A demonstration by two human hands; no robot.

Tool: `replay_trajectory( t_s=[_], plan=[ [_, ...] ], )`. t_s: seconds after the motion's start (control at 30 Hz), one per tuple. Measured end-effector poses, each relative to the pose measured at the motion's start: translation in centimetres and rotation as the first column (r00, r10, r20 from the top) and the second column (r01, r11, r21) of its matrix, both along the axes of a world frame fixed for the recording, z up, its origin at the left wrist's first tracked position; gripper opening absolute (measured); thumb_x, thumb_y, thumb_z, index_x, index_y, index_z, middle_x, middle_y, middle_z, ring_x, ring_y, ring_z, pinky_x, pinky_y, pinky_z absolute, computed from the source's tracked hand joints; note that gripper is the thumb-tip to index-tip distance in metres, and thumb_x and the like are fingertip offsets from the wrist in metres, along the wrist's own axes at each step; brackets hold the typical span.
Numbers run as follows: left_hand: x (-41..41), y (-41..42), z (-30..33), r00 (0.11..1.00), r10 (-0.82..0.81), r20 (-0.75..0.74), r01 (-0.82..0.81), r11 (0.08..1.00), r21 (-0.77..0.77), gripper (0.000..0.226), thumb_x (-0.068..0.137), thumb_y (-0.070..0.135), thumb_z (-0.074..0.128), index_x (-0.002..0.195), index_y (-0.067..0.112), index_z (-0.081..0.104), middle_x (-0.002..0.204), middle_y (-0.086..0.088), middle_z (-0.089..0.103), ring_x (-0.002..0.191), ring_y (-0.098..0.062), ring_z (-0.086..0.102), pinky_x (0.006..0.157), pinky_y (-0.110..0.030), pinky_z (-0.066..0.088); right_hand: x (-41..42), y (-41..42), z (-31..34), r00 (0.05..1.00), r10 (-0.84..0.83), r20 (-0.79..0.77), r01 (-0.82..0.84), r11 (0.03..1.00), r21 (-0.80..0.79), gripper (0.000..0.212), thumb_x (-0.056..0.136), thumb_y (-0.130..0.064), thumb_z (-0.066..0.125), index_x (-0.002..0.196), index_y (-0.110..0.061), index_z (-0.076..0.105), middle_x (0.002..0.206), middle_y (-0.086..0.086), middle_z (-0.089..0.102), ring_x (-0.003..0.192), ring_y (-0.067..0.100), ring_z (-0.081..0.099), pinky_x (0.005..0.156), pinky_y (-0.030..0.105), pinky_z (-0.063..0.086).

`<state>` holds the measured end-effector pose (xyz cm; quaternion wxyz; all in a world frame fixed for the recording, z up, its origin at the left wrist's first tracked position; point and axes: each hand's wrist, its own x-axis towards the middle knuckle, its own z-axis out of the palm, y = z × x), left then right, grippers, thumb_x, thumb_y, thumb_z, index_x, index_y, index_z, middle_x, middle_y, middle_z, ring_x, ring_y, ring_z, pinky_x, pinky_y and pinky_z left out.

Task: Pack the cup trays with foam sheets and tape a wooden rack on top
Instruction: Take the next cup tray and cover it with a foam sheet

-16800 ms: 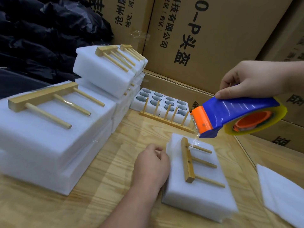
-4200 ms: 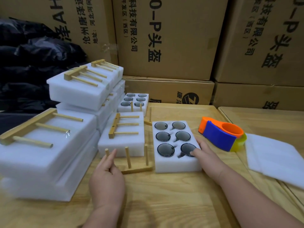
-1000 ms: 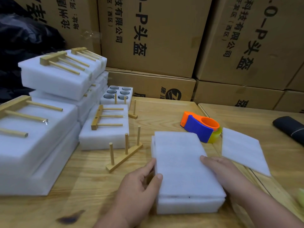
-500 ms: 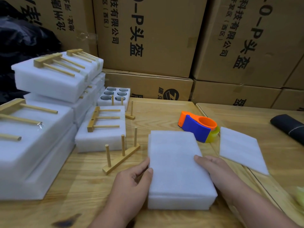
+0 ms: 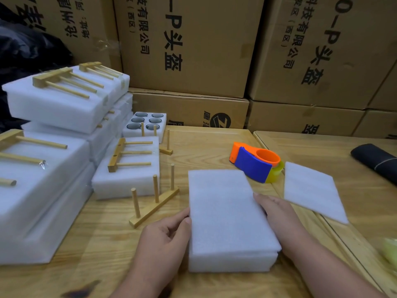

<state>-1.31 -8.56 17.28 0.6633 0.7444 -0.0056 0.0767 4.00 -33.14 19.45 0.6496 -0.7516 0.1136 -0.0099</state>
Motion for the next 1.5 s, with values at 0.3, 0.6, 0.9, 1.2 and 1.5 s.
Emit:
replay_trajectory(
  t_s=[0.3, 0.6, 0.9, 1.2, 1.5],
  plan=[
    [0.2, -0.1, 0.0, 1.000, -0.013, -0.011, 0.012, 0.997, -0.072, 0.033, 0.098, 0.008, 0.061, 0.111, 0.032, 0.080, 0.106, 0.017, 0.078, 0.107, 0.001, 0.070, 0.085, -0.010, 0.052, 0.4, 0.4, 0.2, 0.992, -0.120, 0.037, 0.114, 0.985, 0.126, 0.032, 0.092, -0.026, 0.062, 0.061, -0.022, 0.056, 0.057, 0.001, 0.050, 0.049, 0.013, 0.046, 0.046, 0.027, 0.037],
    [0.4, -0.1, 0.0, 0.999, -0.017, -0.036, 0.012, 0.991, -0.132, 0.032, 0.097, 0.005, 0.063, 0.103, 0.029, 0.083, 0.103, 0.010, 0.079, 0.103, -0.006, 0.074, 0.085, -0.016, 0.055, 0.2, 0.2, -0.4, 0.999, -0.052, 0.017, 0.049, 0.988, 0.144, 0.020, 0.095, -0.021, 0.065, 0.076, -0.023, 0.071, 0.071, 0.002, 0.067, 0.059, 0.013, 0.059, 0.055, 0.029, 0.049],
    [0.4, -0.1, -0.2, 0.998, 0.002, -0.060, -0.010, 0.991, -0.134, 0.032, 0.098, 0.011, 0.062, 0.102, 0.035, 0.082, 0.101, 0.009, 0.080, 0.097, -0.012, 0.076, 0.088, -0.031, 0.058, 2.3, 1.7, 4.3, 0.966, -0.009, 0.257, 0.108, 0.922, -0.372, 0.011, 0.094, -0.035, 0.065, 0.103, -0.028, 0.069, 0.100, -0.014, 0.069, 0.099, 0.013, 0.064, 0.076, 0.029, 0.048],
    [0.5, 1.7, -0.1, 0.849, 0.418, 0.323, -0.449, 0.893, 0.026, 0.015, 0.084, 0.027, 0.064, 0.087, 0.039, 0.073, 0.082, 0.009, 0.069, 0.077, -0.008, 0.060, 0.073, -0.025, 0.048, 3.8, 8.9, 2.7, 0.872, 0.466, -0.147, -0.291, 0.252, -0.923, 0.079, 0.093, -0.077, 0.023, 0.161, -0.040, 0.011, 0.172, -0.003, -0.003, 0.158, 0.019, -0.008, 0.126, 0.047, -0.007],
    [2.3, 5.4, -0.1, 0.831, 0.545, -0.116, -0.256, 0.559, 0.789, 0.050, 0.085, 0.058, 0.059, 0.128, 0.033, 0.062, 0.137, 0.006, 0.056, 0.130, -0.029, 0.044, 0.106, -0.047, 0.034, 3.7, 8.7, 2.3, 0.879, 0.453, -0.149, -0.283, 0.242, -0.928, 0.081, 0.090, -0.080, 0.016, 0.161, -0.042, 0.009, 0.171, -0.008, -0.006, 0.157, 0.015, -0.009, 0.127, 0.045, -0.006]
  ],
)
